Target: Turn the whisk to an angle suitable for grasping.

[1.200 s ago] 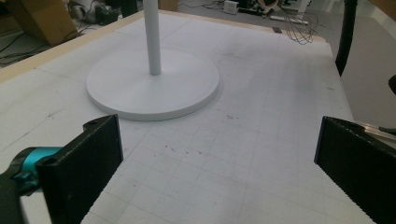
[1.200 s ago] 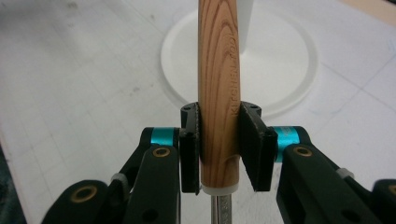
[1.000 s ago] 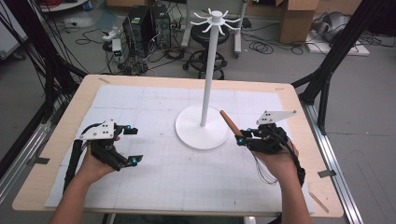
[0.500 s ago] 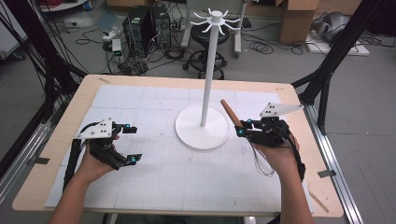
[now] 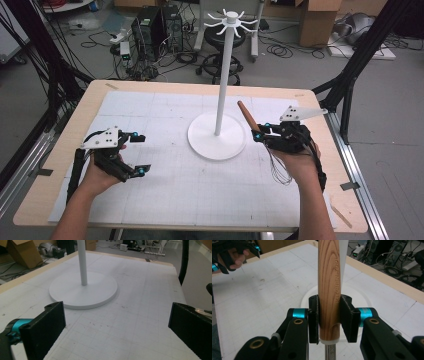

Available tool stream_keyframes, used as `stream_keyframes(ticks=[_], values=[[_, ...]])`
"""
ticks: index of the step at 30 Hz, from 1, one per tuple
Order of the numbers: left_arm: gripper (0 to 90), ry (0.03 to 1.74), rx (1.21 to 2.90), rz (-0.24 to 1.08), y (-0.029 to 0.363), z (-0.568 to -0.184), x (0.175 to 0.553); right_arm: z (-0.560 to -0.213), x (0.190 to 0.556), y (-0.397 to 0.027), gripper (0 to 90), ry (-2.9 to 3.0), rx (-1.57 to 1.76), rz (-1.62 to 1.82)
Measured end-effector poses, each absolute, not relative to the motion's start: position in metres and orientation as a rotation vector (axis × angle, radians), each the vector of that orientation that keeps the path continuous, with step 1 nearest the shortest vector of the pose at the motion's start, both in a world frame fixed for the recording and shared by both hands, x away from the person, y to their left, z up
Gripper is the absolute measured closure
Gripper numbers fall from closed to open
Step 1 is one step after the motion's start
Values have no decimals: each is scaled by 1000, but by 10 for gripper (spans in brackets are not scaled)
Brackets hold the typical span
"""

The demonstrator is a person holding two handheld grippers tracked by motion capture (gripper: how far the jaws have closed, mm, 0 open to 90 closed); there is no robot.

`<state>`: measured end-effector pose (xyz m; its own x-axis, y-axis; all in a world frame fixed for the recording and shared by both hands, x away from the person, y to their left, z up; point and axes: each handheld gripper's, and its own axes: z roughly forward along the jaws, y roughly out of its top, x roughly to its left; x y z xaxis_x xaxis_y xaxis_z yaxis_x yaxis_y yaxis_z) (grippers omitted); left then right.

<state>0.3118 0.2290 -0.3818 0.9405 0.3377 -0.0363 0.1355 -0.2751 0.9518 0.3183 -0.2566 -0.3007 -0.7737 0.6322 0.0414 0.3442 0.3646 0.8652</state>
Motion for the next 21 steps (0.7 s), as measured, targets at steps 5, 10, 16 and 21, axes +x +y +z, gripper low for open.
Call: stream_keyframes(ticks=[5,10,16,21], values=[[17,351,1858,201,229,-383,312,-301,318,-257,705,2331,861,1367],[17,359,1860,200,227,-384,313,-303,318,-259,705,2332,870,1369],[16,357,1870,201,227,-384,313,-305,317,-261,705,2321,874,1376],[16,356,1870,200,227,-384,313,-305,317,-263,705,2308,870,1386]])
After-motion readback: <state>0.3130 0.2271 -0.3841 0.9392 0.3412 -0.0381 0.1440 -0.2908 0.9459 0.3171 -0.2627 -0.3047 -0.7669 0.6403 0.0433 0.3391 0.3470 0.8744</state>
